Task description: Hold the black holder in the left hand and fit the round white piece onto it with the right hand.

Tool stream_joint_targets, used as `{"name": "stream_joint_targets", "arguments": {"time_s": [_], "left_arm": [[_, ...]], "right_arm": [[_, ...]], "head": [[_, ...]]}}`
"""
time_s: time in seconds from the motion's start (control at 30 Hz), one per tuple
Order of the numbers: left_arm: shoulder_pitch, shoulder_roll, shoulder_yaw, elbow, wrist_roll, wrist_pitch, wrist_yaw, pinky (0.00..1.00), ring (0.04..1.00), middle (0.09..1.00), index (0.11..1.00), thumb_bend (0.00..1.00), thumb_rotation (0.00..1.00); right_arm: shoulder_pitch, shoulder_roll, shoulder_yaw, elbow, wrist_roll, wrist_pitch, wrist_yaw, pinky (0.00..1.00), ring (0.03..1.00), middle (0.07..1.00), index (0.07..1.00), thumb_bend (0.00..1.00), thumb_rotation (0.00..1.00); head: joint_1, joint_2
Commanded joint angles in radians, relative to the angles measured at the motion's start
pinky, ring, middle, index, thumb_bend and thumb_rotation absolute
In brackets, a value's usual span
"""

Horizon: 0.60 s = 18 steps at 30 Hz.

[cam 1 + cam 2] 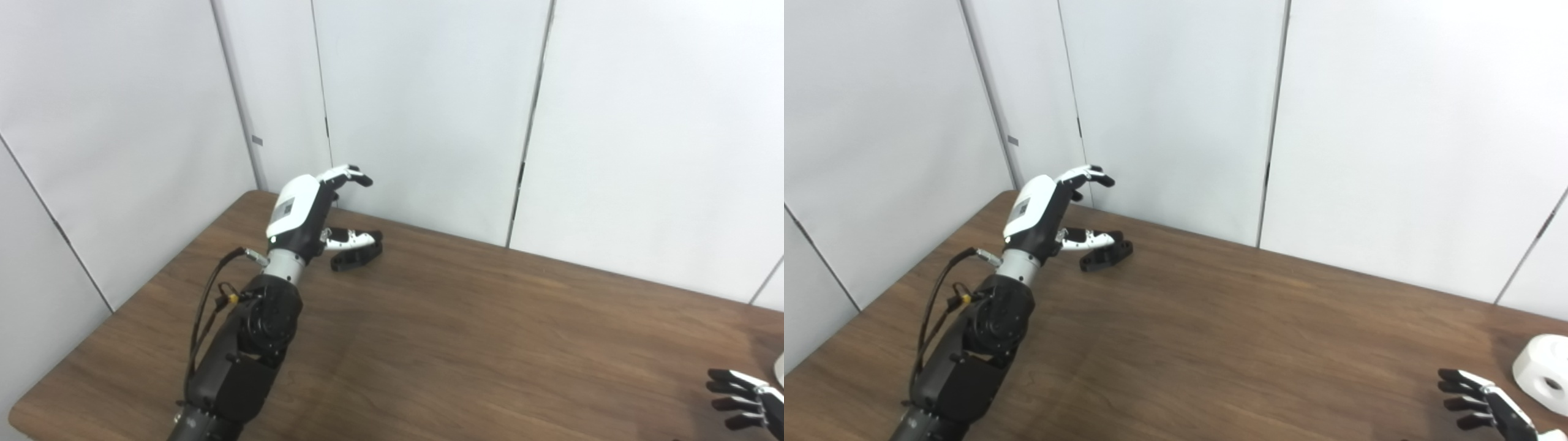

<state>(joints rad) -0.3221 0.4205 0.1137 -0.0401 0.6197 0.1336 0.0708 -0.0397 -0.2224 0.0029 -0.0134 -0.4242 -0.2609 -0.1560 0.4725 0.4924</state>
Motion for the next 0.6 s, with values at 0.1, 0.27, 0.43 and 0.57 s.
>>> {"name": "stream_joint_targets", "arguments": {"time_s": [0.1, 0.27, 0.43, 0.57], "left_arm": [[-0.075, 0.057, -0.021, 0.013, 0.091, 0.093, 0.003, 0.8, 0.986, 0.954, 0.751, 0.9, 0.26], [-0.097, 0.073, -0.044, 0.075, 0.12, 0.135, 0.011, 0.86, 1.0, 0.997, 0.776, 0.98, 0.31], [-0.115, 0.093, -0.066, 0.136, 0.131, 0.152, 0.013, 0.95, 1.0, 1.0, 0.781, 1.0, 0.37], [-0.127, 0.114, -0.093, 0.165, 0.134, 0.178, -0.008, 0.95, 1.0, 1.0, 0.781, 1.0, 0.44]], "right_arm": [[-0.001, -0.012, -0.012, -0.034, -0.003, -0.003, 0.001, 0.48, 0.598, 0.663, 0.691, 0.66, 0.0], [0.001, -0.01, -0.013, -0.043, -0.002, -0.003, 0.004, 0.47, 0.594, 0.66, 0.688, 0.66, 0.0], [0.004, -0.008, -0.015, -0.052, -0.002, 0.008, 0.009, 0.48, 0.601, 0.66, 0.689, 0.67, 0.0], [0.006, -0.008, -0.014, -0.059, -0.006, 0.006, 0.011, 0.48, 0.594, 0.656, 0.687, 0.66, 0.0]], "head": [[-0.003, 0.002], [-0.005, 0.005], [-0.006, 0.009], [-0.007, 0.012]]}}
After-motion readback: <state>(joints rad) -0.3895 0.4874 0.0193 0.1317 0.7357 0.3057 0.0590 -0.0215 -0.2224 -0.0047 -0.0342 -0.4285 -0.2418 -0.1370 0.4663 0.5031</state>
